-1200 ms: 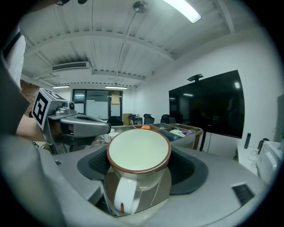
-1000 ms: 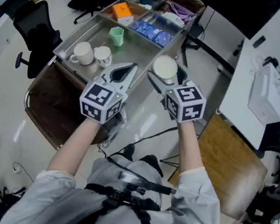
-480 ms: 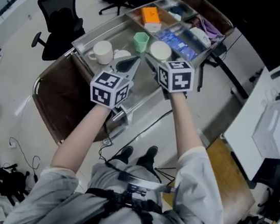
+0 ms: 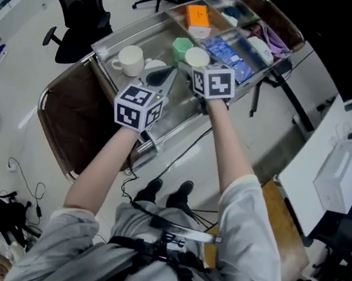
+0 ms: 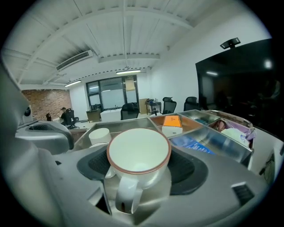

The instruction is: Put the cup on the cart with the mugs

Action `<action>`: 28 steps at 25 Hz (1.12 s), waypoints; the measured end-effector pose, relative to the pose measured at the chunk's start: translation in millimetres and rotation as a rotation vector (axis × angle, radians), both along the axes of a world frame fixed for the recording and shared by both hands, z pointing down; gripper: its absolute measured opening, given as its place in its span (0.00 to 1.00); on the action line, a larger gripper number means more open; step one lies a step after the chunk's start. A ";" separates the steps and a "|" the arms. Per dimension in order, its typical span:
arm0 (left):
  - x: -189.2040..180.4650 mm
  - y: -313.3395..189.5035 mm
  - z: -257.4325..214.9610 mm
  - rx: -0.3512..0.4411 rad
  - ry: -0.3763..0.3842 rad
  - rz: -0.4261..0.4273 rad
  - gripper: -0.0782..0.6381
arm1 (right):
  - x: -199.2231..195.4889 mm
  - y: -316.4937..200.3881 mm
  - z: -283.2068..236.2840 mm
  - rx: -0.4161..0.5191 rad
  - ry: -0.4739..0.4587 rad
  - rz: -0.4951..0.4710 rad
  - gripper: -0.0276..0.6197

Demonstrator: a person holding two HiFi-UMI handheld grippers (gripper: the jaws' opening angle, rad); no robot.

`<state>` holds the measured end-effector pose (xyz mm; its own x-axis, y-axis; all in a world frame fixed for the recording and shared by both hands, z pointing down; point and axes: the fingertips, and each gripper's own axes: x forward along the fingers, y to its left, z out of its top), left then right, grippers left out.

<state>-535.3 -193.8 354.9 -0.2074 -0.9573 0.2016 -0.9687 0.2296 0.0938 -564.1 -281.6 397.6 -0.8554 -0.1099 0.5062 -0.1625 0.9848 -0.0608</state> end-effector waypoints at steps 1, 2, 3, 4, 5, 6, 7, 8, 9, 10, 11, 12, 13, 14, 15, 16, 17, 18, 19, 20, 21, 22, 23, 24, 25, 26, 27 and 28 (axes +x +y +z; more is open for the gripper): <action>-0.5 0.1 1.2 -0.001 0.002 -0.004 0.11 | -3.9 0.5 3.6 -0.003 0.014 -0.011 0.66; -1.1 0.3 1.8 -0.001 0.005 -0.007 0.11 | -7.8 1.3 6.8 -0.004 0.027 -0.024 0.66; -1.8 0.6 2.0 0.000 0.007 -0.010 0.11 | -11.5 2.6 9.7 -0.004 0.042 -0.039 0.66; -2.7 1.2 1.9 0.001 0.009 -0.013 0.11 | -14.7 4.3 12.9 -0.002 0.060 -0.053 0.66; -3.4 1.8 2.1 0.002 0.011 -0.016 0.11 | -17.4 6.0 16.7 -0.001 0.079 -0.066 0.66; -4.0 2.4 2.6 0.001 0.012 -0.018 0.11 | -19.6 7.4 20.7 0.000 0.098 -0.076 0.66; -4.2 2.9 3.4 0.001 0.013 -0.020 0.11 | -21.3 8.4 24.6 0.000 0.114 -0.083 0.66; -4.1 3.4 4.0 0.000 0.014 -0.021 0.11 | -22.4 9.1 28.2 -0.001 0.129 -0.090 0.66; -4.0 4.2 4.4 0.000 0.015 -0.022 0.11 | -23.0 10.0 31.5 -0.003 0.142 -0.095 0.66; -3.9 5.4 4.5 0.001 0.015 -0.024 0.11 | -23.4 11.1 34.6 -0.004 0.155 -0.101 0.66; -4.1 6.8 4.4 0.001 0.015 -0.027 0.11 | -23.7 12.1 37.6 -0.004 0.167 -0.106 0.66; -4.8 8.2 4.4 0.001 0.015 -0.029 0.11 | -24.1 12.6 40.3 -0.002 0.179 -0.109 0.66; -6.0 9.3 4.6 0.001 0.014 -0.032 0.11 | -24.6 12.4 42.8 0.001 0.190 -0.111 0.66; -7.4 10.2 4.9 0.001 0.015 -0.034 0.11 | -25.0 11.7 45.0 0.004 0.200 -0.112 0.66; -8.7 10.9 5.1 0.000 0.016 -0.036 0.11 | -25.1 11.1 46.9 0.004 0.209 -0.114 0.66; -9.5 11.7 5.2 0.000 0.017 -0.038 0.11 | -25.2 11.8 48.6 -0.001 0.216 -0.118 0.66; -10.0 12.4 5.3 -0.001 0.018 -0.040 0.11 | -25.5 14.1 49.9 -0.009 0.221 -0.127 0.66; -10.0 13.0 5.4 -0.002 0.019 -0.041 0.11 | -26.1 17.6 50.8 -0.018 0.223 -0.138 0.66; -9.8 13.3 5.7 -0.003 0.019 -0.041 0.11 | -26.4 20.0 52.4 -0.020 0.228 -0.147 0.66; -9.3 13.2 6.3 -0.004 0.020 -0.041 0.11 | -25.7 19.3 55.6 -0.012 0.241 -0.147 0.66; -8.7 12.8 7.1 -0.005 0.021 -0.040 0.11 | -24.6 17.4 59.4 -0.003 0.255 -0.144 0.66; -8.1 12.2 7.9 -0.005 0.022 -0.039 0.11 | -24.0 16.2 62.4 0.001 0.263 -0.142 0.66; -7.5 11.5 8.5 -0.006 0.022 -0.038 0.11 | -23.5 15.4 64.3 0.001 0.266 -0.140 0.66; -7.0 10.9 8.9 -0.006 0.021 -0.037 0.11 | -23.1 14.8 65.0 0.000 0.264 -0.139 0.66; -6.7 10.4 9.4 -0.007 0.021 -0.036 0.11 | -22.7 14.5 65.2 -0.003 0.261 -0.139 0.66; -6.6 10.0 10.1 -0.009 0.021 -0.036 0.11 | -22.2 14.2 65.4 -0.006 0.261 -0.140 0.66; -6.5 9.8 11.0 -0.010 0.022 -0.035 0.11 | -21.5 13.9 65.8 -0.007 0.263 -0.142 0.66; -6.4 9.8 12.0 -0.011 0.023 -0.034 0.11 | -20.4 13.5 66.7 -0.005 0.269 -0.143 0.66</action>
<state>-541.6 -184.0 367.0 -0.2354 -0.9473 0.2174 -0.9579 0.2640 0.1128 -584.5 -268.1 464.3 -0.6971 0.0047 0.7169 -0.0333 0.9987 -0.0389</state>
